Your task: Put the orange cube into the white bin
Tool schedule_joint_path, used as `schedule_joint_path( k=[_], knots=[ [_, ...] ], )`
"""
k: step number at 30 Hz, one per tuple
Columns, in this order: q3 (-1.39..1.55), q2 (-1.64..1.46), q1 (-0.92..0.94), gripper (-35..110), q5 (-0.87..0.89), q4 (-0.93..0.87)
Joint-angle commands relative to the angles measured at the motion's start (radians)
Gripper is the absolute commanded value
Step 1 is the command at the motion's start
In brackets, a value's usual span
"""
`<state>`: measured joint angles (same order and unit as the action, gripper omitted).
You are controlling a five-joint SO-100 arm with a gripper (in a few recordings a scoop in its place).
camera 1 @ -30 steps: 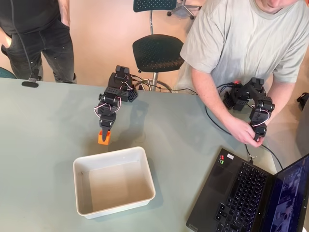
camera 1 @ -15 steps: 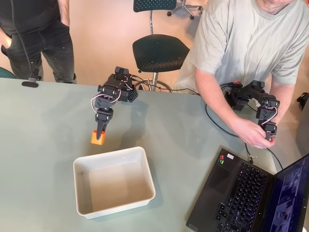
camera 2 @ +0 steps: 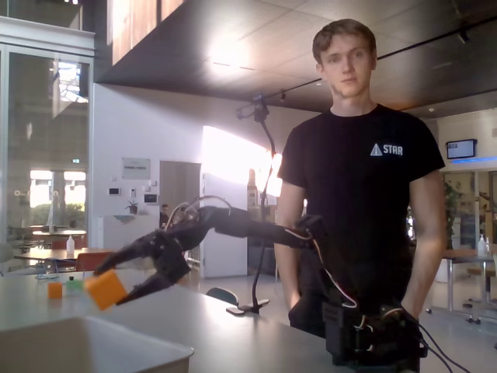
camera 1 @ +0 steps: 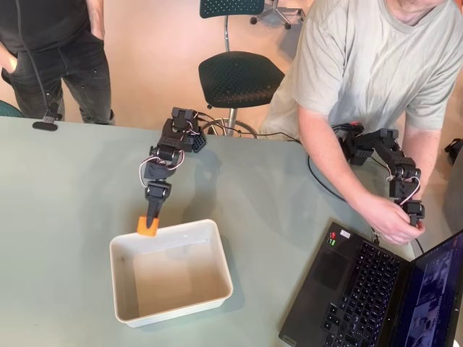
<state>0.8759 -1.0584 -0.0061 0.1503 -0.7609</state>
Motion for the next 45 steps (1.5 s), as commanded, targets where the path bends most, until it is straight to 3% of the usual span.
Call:
schedule_joint_path(
  k=[1, 20, 32, 41, 45],
  knots=[
    [-0.040, 0.017, -0.003, 16, 0.003, 0.071],
    [-0.038, 0.081, -0.028, 17, 0.005, 0.132],
    [-0.038, 0.084, -0.028, 50, 0.006, 0.132],
    [-0.038, 0.066, -0.028, 51, 0.009, 0.109],
    [-0.038, -0.020, -0.026, 51, 0.009, 0.015]
  ],
)
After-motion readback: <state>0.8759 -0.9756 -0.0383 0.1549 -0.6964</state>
